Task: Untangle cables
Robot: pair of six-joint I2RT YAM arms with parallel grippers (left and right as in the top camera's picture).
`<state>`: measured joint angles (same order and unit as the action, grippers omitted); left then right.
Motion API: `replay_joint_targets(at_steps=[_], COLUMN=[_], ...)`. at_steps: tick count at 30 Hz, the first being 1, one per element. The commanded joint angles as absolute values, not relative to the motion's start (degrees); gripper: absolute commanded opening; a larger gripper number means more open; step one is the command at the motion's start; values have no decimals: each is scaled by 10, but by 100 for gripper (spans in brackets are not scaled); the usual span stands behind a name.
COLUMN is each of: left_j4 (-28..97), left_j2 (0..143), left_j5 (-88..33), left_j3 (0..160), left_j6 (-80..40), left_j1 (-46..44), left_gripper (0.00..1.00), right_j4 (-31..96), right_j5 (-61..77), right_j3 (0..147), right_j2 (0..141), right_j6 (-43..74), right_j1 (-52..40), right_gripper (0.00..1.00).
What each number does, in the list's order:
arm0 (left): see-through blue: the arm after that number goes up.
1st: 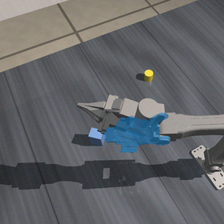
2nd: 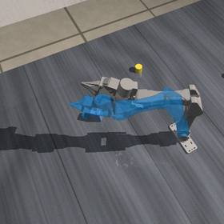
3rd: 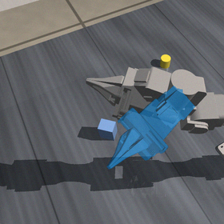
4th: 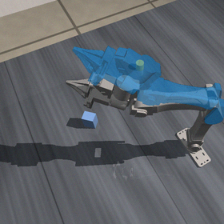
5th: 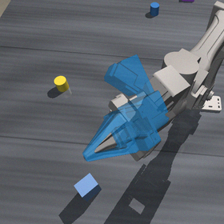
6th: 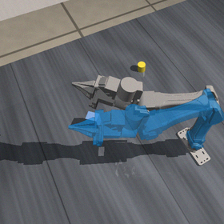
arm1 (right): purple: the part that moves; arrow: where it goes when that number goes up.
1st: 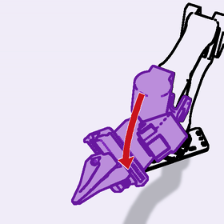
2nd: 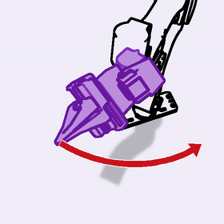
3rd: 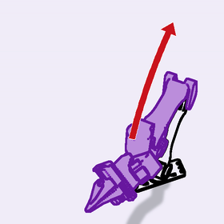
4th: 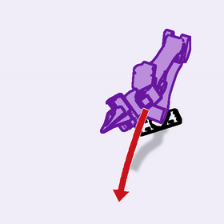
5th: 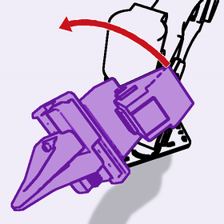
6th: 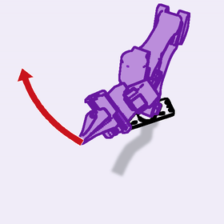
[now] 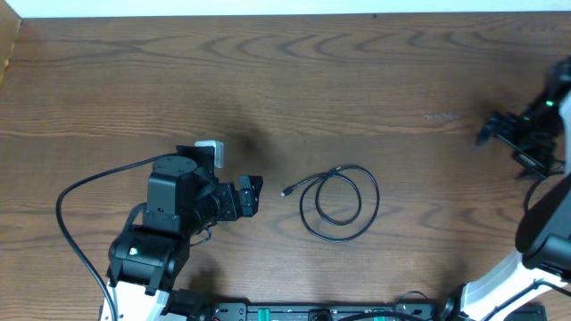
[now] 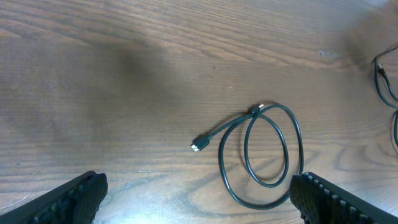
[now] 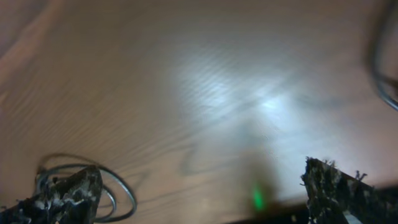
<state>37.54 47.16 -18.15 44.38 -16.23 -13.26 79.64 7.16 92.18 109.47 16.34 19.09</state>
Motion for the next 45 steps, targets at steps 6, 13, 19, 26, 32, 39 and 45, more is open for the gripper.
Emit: replay_joint_targets(at_steps=[6, 13, 19, 26, 32, 39, 45], left_j4=[377, 377, 377, 377, 377, 377, 377], left_j2=[472, 472, 472, 472, 472, 472, 472], left_j5=[-188, -188, -188, -188, -188, -188, -188], left_j3=[448, 448, 448, 448, 448, 448, 448], left_j6=[-152, -152, -152, -152, -152, -152, -152], left_j1=[-130, -130, -130, -130, -130, -130, -130], left_gripper=[98, 98, 98, 98, 98, 98, 98], right_j4=[718, 610, 573, 554, 548, 535, 515], right_j5=[108, 133, 171, 123, 156, 161, 173], right_j3=[852, 810, 800, 800, 789, 757, 728], right_j2=[1091, 1091, 1091, 1091, 1091, 1091, 1091], right_j6=[111, 59, -141, -174, -309, -385, -425], right_j1=[57, -46, -120, -162, -178, -190, -195], right_gripper=[99, 99, 99, 99, 99, 99, 75])
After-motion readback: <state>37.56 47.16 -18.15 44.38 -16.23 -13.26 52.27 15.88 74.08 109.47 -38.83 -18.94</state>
